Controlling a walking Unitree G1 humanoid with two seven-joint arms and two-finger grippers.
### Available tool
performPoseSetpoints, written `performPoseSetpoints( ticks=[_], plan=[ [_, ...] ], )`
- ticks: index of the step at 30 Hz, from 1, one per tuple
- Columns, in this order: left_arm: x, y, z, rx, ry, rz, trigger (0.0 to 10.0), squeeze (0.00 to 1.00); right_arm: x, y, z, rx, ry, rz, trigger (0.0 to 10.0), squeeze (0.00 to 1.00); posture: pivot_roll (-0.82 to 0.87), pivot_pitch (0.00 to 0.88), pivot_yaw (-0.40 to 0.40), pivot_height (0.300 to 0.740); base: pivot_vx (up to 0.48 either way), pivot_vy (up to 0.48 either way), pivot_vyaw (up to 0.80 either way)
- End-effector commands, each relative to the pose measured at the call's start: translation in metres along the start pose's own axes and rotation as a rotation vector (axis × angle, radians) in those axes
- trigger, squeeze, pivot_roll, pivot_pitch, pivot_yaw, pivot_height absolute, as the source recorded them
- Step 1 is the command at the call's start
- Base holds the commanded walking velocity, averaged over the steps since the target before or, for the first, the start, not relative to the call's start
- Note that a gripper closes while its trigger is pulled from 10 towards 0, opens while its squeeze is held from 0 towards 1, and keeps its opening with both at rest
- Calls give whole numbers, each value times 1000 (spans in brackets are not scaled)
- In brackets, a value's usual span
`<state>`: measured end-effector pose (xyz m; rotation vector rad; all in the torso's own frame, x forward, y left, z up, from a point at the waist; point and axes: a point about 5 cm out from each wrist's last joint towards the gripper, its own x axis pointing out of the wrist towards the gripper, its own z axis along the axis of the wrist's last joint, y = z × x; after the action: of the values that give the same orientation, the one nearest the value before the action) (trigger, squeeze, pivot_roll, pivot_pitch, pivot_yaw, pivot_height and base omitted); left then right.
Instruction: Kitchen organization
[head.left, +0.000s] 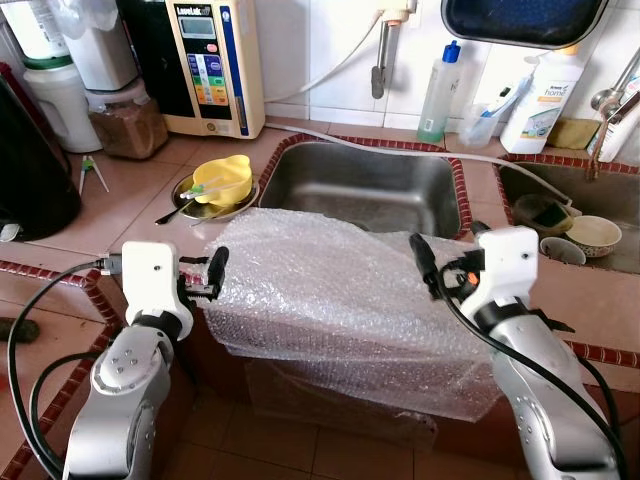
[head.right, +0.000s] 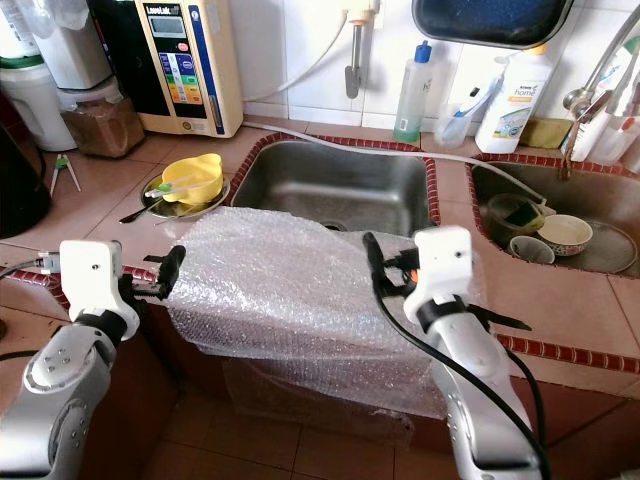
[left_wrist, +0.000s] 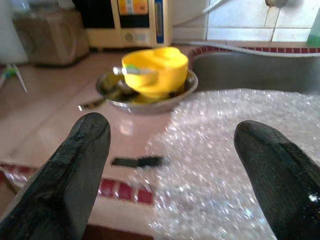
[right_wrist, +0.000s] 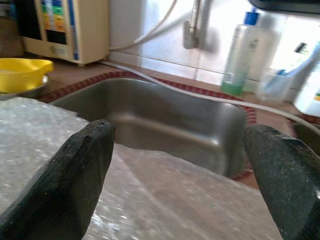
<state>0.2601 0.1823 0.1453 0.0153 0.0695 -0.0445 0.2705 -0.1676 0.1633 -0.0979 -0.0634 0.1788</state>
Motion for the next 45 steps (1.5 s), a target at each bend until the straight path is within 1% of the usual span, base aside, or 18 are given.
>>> performPoseSetpoints(
  ticks=[1, 3, 6, 7, 12, 13, 14, 15, 17, 20, 23, 27, 29, 35, 38, 41, 43, 45],
  plan=[
    [-5, -6, 3, 28, -25, -28, 10000, 0, -6, -10, 5, -7, -13, -9, 10000, 0, -57, 27, 37, 740, 0, 0, 0],
    [-9, -8, 0, 56, -25, -28, 10000, 0, -11, -12, 3, -8, 26, 6, 10000, 0, -62, 30, 33, 740, 0, 0, 0],
    [-9, -7, 0, 78, -38, -16, 10000, 0, -12, -9, 4, 4, 28, 56, 10000, 0, -62, 30, 33, 740, 0, 0, 0],
    [-9, -7, 1, 63, -45, -6, 10000, 0, -12, -6, 4, 1, 20, 64, 10000, 0, -51, 23, 17, 740, 0, 0, 0],
    [-7, -9, 6, 54, -59, -21, 10000, 0, -9, 2, 6, -13, 3, 124, 10000, 0, -45, 18, 14, 740, 0, 0, 0],
    [-5, -9, 10, 58, -73, -23, 10000, 0, -5, 2, 9, 37, -1, 122, 10000, 0, -55, 19, 25, 740, 0, 0, 0],
    [-3, -9, 11, 64, -79, -23, 10000, 0, -2, 3, 13, 56, -8, 130, 10000, 0, -59, 18, 30, 740, 0, 0, 0],
    [-2, -10, 13, 68, -83, -22, 10000, 0, -1, 7, 21, 16, -27, 184, 10000, 0, -59, 18, 32, 740, 0, 0, 0],
    [-1, -12, 13, 73, -84, -32, 10000, 0, -3, 8, 26, 9, -24, 235, 10000, 0, -66, 15, 43, 740, 0, 0, 0],
    [0, -13, 12, 72, -83, -37, 10000, 0, -4, 7, 25, 1, -16, 246, 10000, 0, -72, 12, 45, 740, 0, 0, 0],
    [3, -16, 12, 47, -81, -66, 10000, 0, -5, 2, 23, -37, 8, 261, 10000, 0, -74, 8, 40, 740, 0, 0, 0],
    [9, -24, 17, 70, -103, -92, 10000, 0, -11, 10, 23, -54, 14, 303, 10000, 0, -75, 6, 18, 740, 0, 0, 0],
    [10, -24, 16, 69, -103, -93, 10000, 0, -14, 12, 21, -55, 25, 312, 10000, 0, -74, 5, 15, 740, 0, 0, 0],
    [12, -23, 13, 64, -94, -85, 10000, 0, -13, 19, 14, -32, 30, 306, 10000, 0, -63, 0, 26, 740, 0, 0, 0],
    [13, -24, 9, 47, -85, -76, 10000, 0, -5, 19, 15, -52, -20, 275, 10000, 0, -67, 0, 35, 740, 0, 0, 0],
    [13, -23, 6, 51, -82, -69, 10000, 0, 3, 14, 18, -62, -58, 211, 10000, 0, -67, 0, 32, 740, 0, 0, 0],
    [14, -22, 7, 56, -89, -65, 10000, 0, 5, 9, 21, -43, -66, 169, 10000, 0, -69, 0, 31, 740, 0, 0, 0],
    [14, -19, 8, 57, -92, -55, 10000, 0, 3, 5, 23, -66, -76, 143, 10000, 0, -71, 0, 27, 740, 0, 0, 0]
  ],
)
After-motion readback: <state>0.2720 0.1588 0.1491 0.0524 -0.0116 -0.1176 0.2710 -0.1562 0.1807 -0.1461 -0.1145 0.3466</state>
